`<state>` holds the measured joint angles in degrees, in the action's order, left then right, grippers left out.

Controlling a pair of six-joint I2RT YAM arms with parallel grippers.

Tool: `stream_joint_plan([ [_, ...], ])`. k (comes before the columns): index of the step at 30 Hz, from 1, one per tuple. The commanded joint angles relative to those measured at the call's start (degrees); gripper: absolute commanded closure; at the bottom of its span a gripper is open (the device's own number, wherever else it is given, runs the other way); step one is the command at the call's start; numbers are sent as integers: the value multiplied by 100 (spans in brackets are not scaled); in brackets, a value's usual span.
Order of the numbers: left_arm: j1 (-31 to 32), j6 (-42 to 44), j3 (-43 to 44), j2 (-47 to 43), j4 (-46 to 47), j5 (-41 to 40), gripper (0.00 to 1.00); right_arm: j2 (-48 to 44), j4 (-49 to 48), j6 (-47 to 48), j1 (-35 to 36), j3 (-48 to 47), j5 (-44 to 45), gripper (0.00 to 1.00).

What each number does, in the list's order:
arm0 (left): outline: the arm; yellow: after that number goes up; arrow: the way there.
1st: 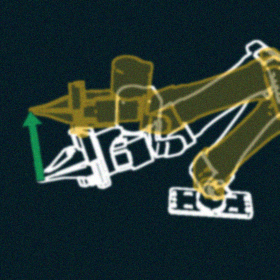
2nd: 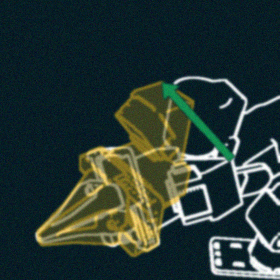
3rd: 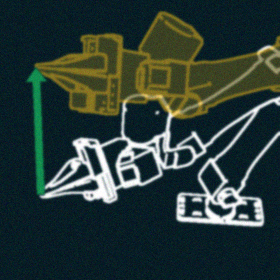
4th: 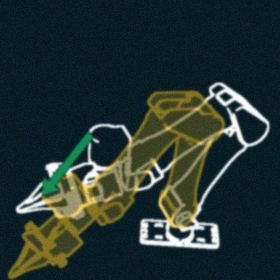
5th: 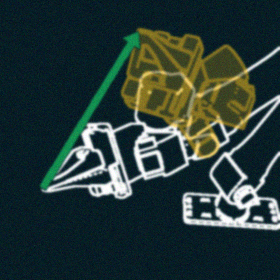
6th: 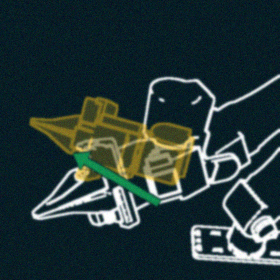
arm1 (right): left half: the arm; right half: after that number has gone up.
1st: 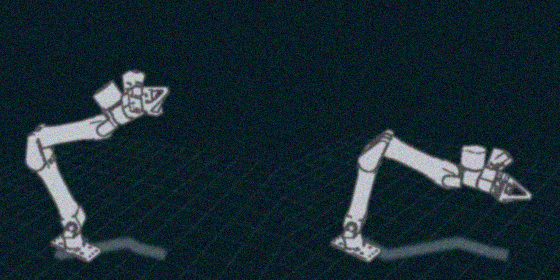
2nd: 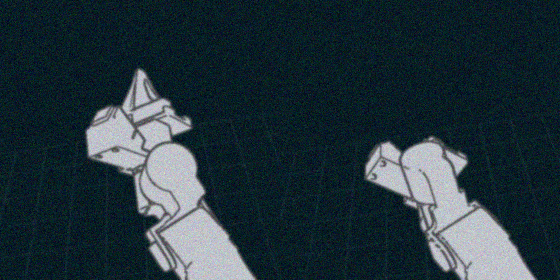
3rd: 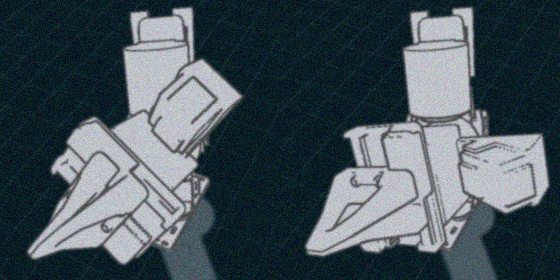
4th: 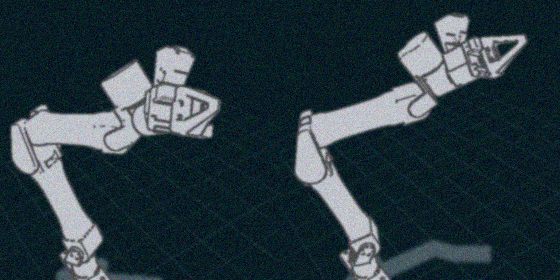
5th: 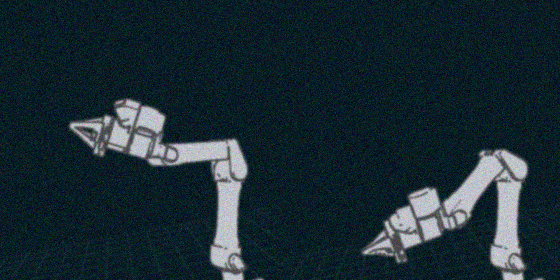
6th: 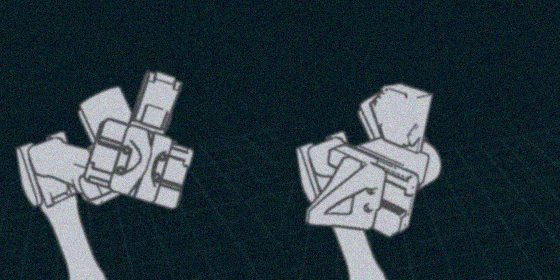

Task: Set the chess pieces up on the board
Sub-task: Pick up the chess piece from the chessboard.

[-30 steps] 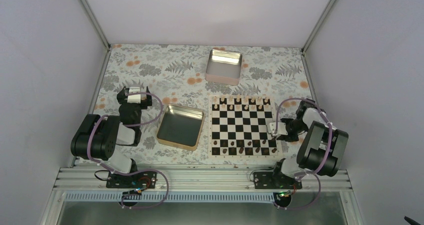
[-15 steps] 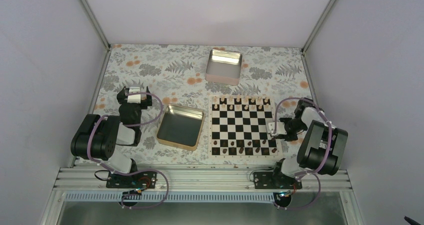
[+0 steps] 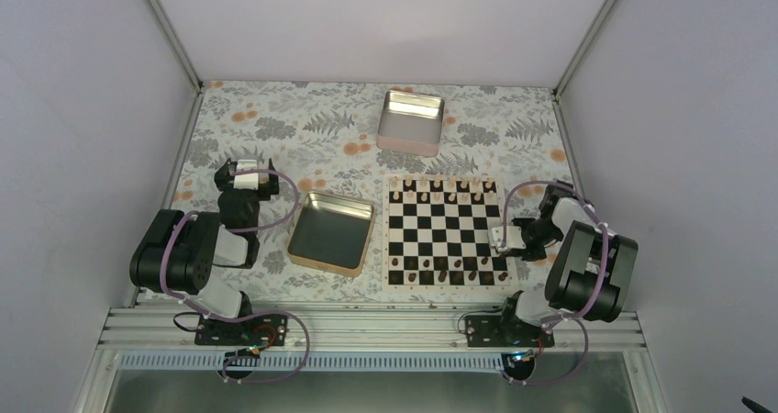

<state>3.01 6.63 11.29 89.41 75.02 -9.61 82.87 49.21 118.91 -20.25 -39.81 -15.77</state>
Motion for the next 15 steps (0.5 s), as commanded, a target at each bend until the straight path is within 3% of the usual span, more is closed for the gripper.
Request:
stream_joint_plan([
  [1,-3,-22,5,21,258,87,0,-71,71,1211,87,110,-18,75],
  [10,-2,-19,1,25,258,96,0,-69,114,1128,152,40,63,92],
  [15,-2,-22,5,21,258,99,0,-177,259,993,148,-149,-5,96],
])
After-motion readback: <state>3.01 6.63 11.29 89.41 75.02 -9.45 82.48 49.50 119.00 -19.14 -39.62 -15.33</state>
